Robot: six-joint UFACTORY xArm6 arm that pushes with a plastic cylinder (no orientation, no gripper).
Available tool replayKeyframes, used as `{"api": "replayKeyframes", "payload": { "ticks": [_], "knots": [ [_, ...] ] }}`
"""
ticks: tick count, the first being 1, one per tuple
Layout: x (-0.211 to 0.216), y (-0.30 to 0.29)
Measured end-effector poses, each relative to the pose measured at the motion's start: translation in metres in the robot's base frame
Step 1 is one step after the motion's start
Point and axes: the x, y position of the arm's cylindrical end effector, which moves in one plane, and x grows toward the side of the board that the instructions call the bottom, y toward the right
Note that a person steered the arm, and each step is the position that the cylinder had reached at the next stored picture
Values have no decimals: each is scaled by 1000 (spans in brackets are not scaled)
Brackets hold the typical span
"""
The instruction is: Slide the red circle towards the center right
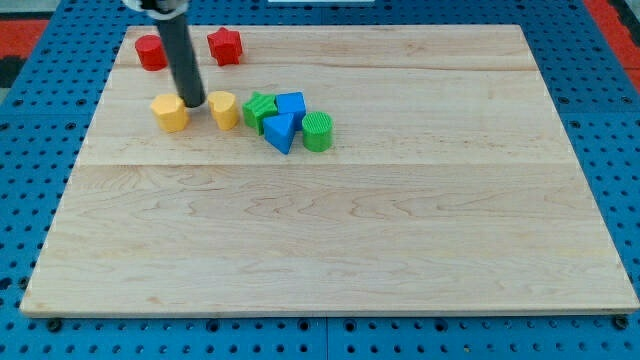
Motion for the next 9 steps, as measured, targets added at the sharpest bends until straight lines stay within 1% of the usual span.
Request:
{"api": "replayKeyframes", "payload": {
  "ticks": [1,2,3,4,5,6,7,9],
  "knots": [
    [-35,-52],
    [-58,-79],
    [-61,-93],
    [-90,-98],
    [-106,-60],
    [-98,38],
    [-61,84],
    [-88,18]
  ]
}}
